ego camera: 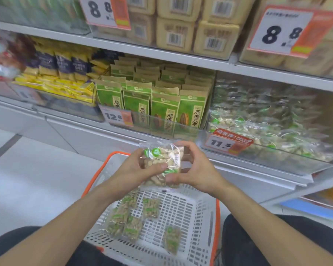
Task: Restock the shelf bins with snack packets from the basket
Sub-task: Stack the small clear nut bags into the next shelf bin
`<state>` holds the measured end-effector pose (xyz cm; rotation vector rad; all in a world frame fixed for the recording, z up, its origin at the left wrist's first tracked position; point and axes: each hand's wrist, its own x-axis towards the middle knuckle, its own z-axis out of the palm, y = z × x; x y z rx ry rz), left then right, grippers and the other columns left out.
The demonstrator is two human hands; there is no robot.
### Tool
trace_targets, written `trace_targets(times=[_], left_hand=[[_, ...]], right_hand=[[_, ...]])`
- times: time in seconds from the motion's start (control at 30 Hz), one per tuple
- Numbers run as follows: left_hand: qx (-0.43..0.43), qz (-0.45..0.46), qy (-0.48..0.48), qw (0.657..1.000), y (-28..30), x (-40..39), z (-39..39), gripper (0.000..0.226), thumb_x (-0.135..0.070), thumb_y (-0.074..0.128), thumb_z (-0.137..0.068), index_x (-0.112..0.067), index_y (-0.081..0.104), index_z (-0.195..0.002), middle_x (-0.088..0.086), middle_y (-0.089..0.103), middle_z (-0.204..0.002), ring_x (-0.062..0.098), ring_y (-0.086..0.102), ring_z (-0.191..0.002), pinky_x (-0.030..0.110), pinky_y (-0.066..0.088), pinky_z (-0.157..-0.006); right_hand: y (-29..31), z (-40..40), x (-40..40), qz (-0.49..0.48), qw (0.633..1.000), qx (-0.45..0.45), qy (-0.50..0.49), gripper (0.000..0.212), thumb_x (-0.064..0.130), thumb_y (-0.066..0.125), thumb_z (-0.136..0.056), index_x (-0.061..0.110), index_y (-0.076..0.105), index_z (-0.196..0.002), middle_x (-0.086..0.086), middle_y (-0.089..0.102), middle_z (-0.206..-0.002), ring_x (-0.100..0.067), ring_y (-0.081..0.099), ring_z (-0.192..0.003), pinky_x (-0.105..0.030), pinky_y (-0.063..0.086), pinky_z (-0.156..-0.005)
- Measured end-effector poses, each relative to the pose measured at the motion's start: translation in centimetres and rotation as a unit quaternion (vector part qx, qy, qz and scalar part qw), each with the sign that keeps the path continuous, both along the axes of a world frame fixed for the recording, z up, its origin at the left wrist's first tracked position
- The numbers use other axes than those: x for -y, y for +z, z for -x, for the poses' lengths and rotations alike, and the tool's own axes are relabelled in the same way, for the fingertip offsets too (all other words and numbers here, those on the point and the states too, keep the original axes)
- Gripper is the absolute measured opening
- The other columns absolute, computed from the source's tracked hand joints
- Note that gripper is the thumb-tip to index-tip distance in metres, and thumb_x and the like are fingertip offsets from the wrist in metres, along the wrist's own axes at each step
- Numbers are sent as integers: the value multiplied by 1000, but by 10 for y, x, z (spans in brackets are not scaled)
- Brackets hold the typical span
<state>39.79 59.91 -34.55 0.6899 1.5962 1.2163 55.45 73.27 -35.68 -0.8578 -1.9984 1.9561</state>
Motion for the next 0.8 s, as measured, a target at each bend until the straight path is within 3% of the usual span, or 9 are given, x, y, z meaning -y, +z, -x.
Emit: trace_targets(times=[0.17, 0.3, 0.4, 0.5, 0.6, 0.67, 0.7, 0.77, 0.8], left_hand=[[51, -18, -11, 998, -10, -4, -2, 55, -29, 79, -82, -15, 52, -128, 8, 72, -115, 27, 70, -104, 38, 57, -88], [-36, -54, 4, 998, -2, -16, -1, 49, -33, 78, -82, -9, 57, -120, 11, 69, -115, 23, 70, -101, 38, 59, -80], [-134, -55, -21, 989, 5, -26, 1, 61, -48, 83, -73, -7, 59, -111, 8, 72, -106, 21, 69, -99, 49, 55, -87], [-123, -94, -13, 988, 6, -36, -6, 71, -51, 85, -61, -14, 62, -118, 3, 73, -108, 20, 69, -103, 49, 54, -93], [-150, -144, -2, 978, 2, -50, -18, 99, -70, 80, -59, -20, 50, -138, -3, 64, -127, 13, 60, -119, 41, 50, -102], [-274, -153, -20, 949, 3, -56, -20, 98, -71, 74, -65, -33, 35, -147, -9, 46, -146, 7, 42, -135, 30, 36, -111], [-374, -155, -28, 914, 1, -59, -18, 95, -65, 74, -69, -34, 31, -148, -8, 39, -150, 9, 35, -139, 30, 31, -113], [-534, -174, -36, 826, -9, -68, -11, 89, -51, 74, -77, -22, 33, -151, 3, 37, -151, 22, 31, -142, 43, 31, -116], [-562, -174, -38, 807, -17, -73, -9, 86, -44, 74, -80, -18, 34, -151, 7, 37, -151, 26, 32, -142, 49, 33, -114]], right_hand=[[-5, -5, -8, 105, 994, 28, 14, 95, 13, 95, -58, 22, 44, -138, -7, 69, -122, -21, 69, -109, -41, 57, -92], [-7, -4, -13, 114, 993, 13, 21, 70, 22, 88, -70, 10, 55, -131, -12, 70, -120, -28, 67, -112, -38, 56, -93], [3, -3, -22, 62, 998, 28, -10, 97, 44, 93, -60, 11, 48, -138, -12, 63, -132, -25, 62, -120, -44, 52, -102], [17, -10, -39, 39, 998, 20, 46, 76, 16, 90, -70, 8, 51, -135, -14, 66, -127, -27, 64, -118, -47, 51, -102], [38, -22, -49, -19, 999, 1, 30, 49, -5, 78, -79, -5, 58, -125, -14, 72, -116, -25, 70, -109, -33, 56, -90], [49, -31, -53, -59, 997, -39, -40, 42, -5, 74, -81, -6, 60, -121, -14, 73, -112, -24, 71, -106, -29, 56, -85], [52, -34, -56, -87, 991, -62, -86, 41, 0, 75, -82, -5, 61, -120, -13, 74, -112, -25, 71, -106, -30, 57, -83], [60, -43, -65, -134, 970, -90, -182, 42, 14, 78, -82, 2, 63, -119, -10, 74, -110, -26, 71, -104, -34, 59, -74], [64, -48, -71, -150, 960, -95, -216, 43, 19, 78, -82, 6, 63, -119, -9, 74, -111, -26, 71, -105, -38, 60, -75]])
